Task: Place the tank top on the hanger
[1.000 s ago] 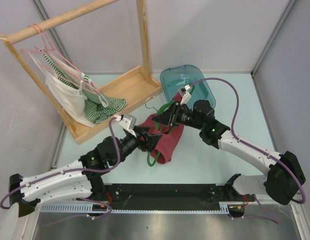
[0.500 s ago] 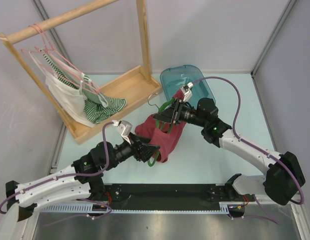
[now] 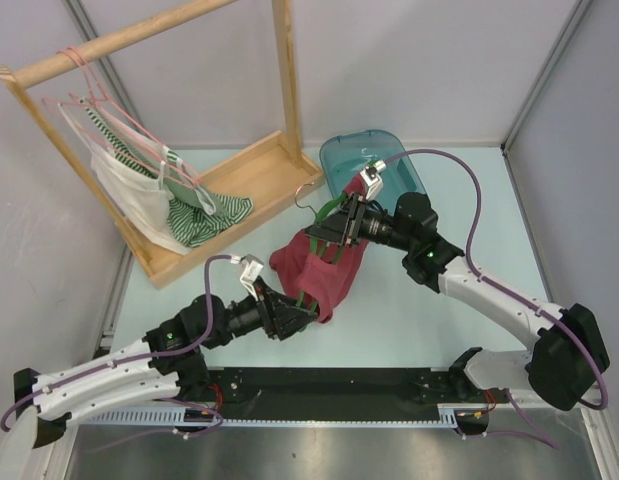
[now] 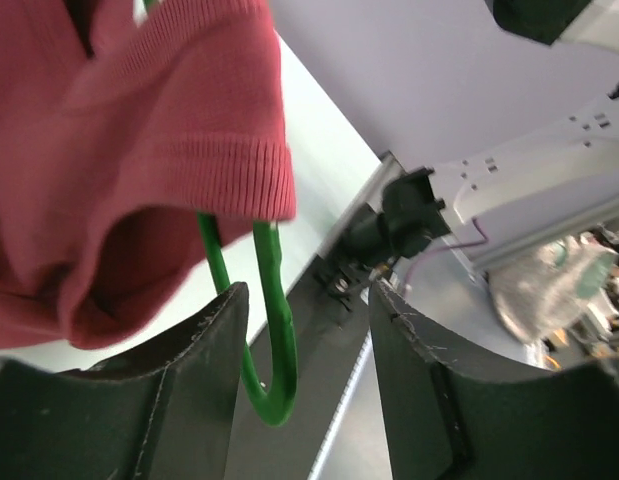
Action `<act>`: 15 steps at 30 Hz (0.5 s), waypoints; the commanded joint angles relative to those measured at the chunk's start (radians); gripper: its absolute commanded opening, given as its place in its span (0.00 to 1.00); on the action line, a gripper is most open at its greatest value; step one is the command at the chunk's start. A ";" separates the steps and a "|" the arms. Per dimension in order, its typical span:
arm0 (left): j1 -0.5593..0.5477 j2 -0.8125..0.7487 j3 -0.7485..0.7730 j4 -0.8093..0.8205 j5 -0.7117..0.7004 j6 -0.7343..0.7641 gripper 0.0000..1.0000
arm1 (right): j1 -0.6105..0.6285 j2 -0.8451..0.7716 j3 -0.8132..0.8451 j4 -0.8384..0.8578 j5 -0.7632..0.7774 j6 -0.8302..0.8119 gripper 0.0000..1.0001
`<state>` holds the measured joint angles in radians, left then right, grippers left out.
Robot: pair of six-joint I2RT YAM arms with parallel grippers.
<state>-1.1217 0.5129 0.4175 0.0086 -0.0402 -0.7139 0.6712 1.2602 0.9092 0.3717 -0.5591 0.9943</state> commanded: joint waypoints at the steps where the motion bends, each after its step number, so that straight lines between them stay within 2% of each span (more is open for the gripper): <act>1: -0.001 -0.016 -0.046 0.126 0.108 -0.096 0.55 | -0.005 -0.007 0.059 0.055 -0.027 -0.005 0.07; 5: 0.005 -0.051 -0.082 0.198 0.140 -0.128 0.47 | -0.005 0.001 0.065 0.065 -0.053 0.003 0.07; 9: 0.026 -0.074 -0.088 0.208 0.171 -0.142 0.46 | -0.007 0.010 0.069 0.076 -0.090 0.010 0.08; 15: 0.089 -0.086 -0.143 0.337 0.273 -0.214 0.38 | -0.007 0.036 0.073 0.118 -0.156 0.041 0.07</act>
<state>-1.0653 0.4339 0.2928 0.1997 0.1436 -0.8619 0.6685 1.2839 0.9321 0.4004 -0.6483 1.0260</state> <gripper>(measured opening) 0.393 0.281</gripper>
